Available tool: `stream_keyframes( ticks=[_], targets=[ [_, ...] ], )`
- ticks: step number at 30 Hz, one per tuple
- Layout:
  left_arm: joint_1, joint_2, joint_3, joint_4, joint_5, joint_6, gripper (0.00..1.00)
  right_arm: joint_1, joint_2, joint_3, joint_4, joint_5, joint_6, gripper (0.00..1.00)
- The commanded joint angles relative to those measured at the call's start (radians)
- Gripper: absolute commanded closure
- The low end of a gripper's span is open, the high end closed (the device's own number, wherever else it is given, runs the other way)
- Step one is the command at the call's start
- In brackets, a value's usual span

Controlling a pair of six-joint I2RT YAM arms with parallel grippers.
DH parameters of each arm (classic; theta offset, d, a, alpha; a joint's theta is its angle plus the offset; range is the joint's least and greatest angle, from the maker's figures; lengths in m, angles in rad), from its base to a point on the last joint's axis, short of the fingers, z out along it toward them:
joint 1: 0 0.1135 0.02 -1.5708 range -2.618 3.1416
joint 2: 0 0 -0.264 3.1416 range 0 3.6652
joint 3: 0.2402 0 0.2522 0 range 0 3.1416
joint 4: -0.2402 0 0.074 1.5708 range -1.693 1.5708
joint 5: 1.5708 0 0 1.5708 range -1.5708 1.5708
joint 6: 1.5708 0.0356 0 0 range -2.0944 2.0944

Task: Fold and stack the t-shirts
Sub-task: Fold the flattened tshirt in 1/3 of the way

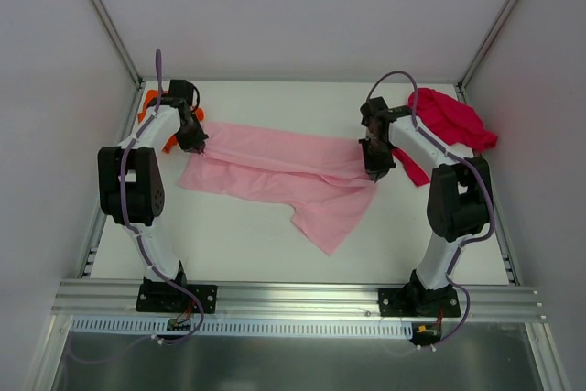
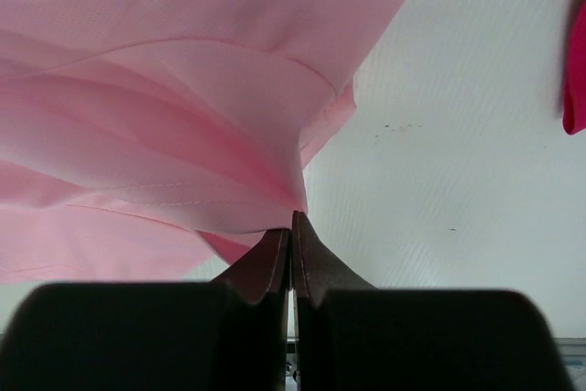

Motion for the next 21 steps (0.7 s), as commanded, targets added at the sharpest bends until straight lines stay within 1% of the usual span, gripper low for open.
stream_keyframes(
  ticks=[1, 7, 8, 9, 10, 11, 12, 13, 14, 15, 17, 18, 21],
  targets=[
    [0.012, -0.049, -0.025, -0.002, 0.009, -0.003, 1.00, 0.014, -0.047, 0.002, -0.034, 0.002, -0.013, 0.99],
    [0.012, -0.045, -0.044, 0.001, 0.029, 0.003, 1.00, 0.028, -0.033, 0.010, -0.043, -0.003, -0.022, 0.99],
    [0.012, -0.045, -0.049, 0.002, 0.035, 0.003, 1.00, 0.031, -0.033, 0.014, -0.047, -0.001, -0.023, 0.93],
    [0.012, -0.046, -0.051, 0.002, 0.047, 0.006, 1.00, 0.032, -0.029, 0.016, -0.048, -0.009, -0.028, 0.79],
    [0.012, -0.046, -0.048, 0.005, 0.052, 0.007, 1.00, 0.035, -0.027, 0.020, -0.056, -0.011, -0.039, 0.52],
    [0.012, -0.046, -0.045, 0.005, 0.052, 0.007, 0.97, 0.037, -0.026, 0.020, -0.056, -0.011, -0.043, 0.45],
    [0.012, -0.052, -0.043, 0.007, 0.077, 0.010, 0.84, 0.038, -0.030, 0.017, -0.051, -0.014, -0.046, 0.36],
    [0.012, -0.057, -0.043, 0.016, 0.085, 0.013, 0.76, 0.043, -0.033, 0.016, -0.047, -0.017, -0.050, 0.30],
    [0.012, -0.063, -0.043, 0.019, 0.088, 0.013, 0.71, 0.043, -0.037, 0.014, -0.044, -0.024, -0.056, 0.27],
    [0.012, -0.078, -0.043, 0.027, 0.099, 0.018, 0.63, 0.046, -0.041, 0.014, -0.034, -0.038, -0.056, 0.25],
    [0.012, -0.095, -0.040, 0.044, 0.111, 0.023, 0.55, 0.049, -0.047, 0.013, -0.024, -0.058, -0.063, 0.25],
    [0.012, -0.112, -0.040, 0.047, 0.113, 0.021, 0.47, 0.055, -0.055, 0.010, -0.017, -0.060, -0.066, 0.25],
    [0.012, -0.146, -0.026, 0.033, 0.115, 0.014, 0.43, 0.064, -0.073, 0.014, -0.036, -0.060, -0.066, 0.25]
  ],
)
